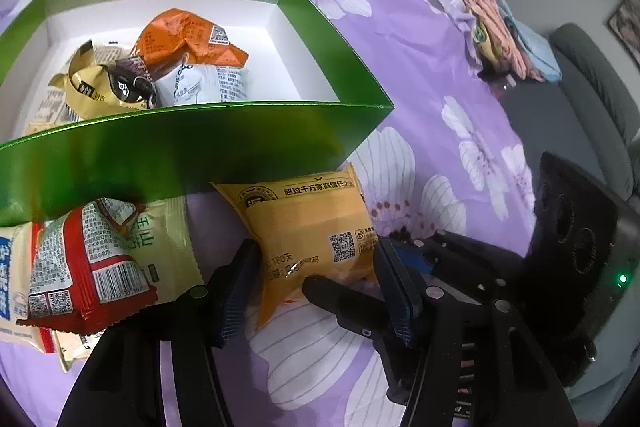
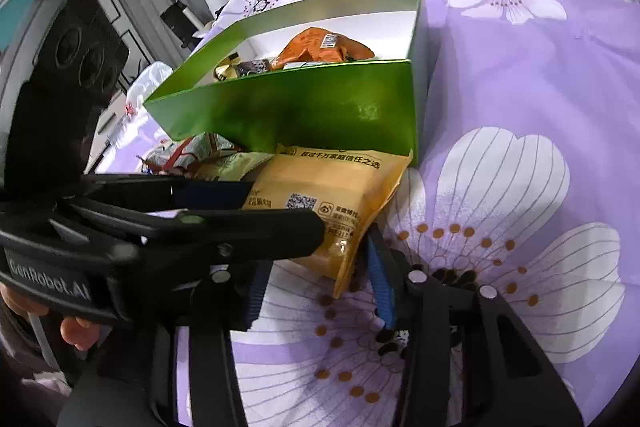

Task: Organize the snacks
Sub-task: 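Move the left tool to the yellow packet and grasp it, then lift the yellow packet with the left tool over the green box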

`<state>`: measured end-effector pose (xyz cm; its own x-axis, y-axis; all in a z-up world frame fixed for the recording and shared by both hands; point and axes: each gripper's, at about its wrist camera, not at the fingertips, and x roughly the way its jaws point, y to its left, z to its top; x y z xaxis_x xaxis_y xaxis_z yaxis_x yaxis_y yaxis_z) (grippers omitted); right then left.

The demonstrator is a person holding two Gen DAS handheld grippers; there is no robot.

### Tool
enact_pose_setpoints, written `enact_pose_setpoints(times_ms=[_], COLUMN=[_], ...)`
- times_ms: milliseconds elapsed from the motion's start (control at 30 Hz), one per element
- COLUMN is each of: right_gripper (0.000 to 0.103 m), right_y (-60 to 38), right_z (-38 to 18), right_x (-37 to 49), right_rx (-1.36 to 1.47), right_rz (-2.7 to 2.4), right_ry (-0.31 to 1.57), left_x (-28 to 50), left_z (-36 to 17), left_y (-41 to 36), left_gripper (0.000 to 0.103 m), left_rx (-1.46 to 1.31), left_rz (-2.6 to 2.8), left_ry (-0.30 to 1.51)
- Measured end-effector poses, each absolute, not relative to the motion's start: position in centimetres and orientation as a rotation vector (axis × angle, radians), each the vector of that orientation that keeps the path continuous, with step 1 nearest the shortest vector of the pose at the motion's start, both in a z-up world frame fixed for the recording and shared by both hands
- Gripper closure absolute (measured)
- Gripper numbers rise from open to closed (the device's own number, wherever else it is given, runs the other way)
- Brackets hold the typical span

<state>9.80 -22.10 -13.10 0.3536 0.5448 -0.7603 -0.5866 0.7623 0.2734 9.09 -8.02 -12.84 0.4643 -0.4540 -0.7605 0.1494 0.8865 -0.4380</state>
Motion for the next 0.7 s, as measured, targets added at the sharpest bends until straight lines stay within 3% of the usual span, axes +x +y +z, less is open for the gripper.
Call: enact_pose_setpoints(times_ms=[700], right_gripper=[0.064], right_y=[-22.0], right_z=[-9.5], right_x=[3.4], right_rx=[-0.068], right_rz=[0.702], right_ry=[0.849], left_x=[2.9], left_z=[-9.0], left_y=[-9.4], left_gripper=[0.044], left_rx=[-0.196], left_rz=[-0.369], left_ry=[0.928])
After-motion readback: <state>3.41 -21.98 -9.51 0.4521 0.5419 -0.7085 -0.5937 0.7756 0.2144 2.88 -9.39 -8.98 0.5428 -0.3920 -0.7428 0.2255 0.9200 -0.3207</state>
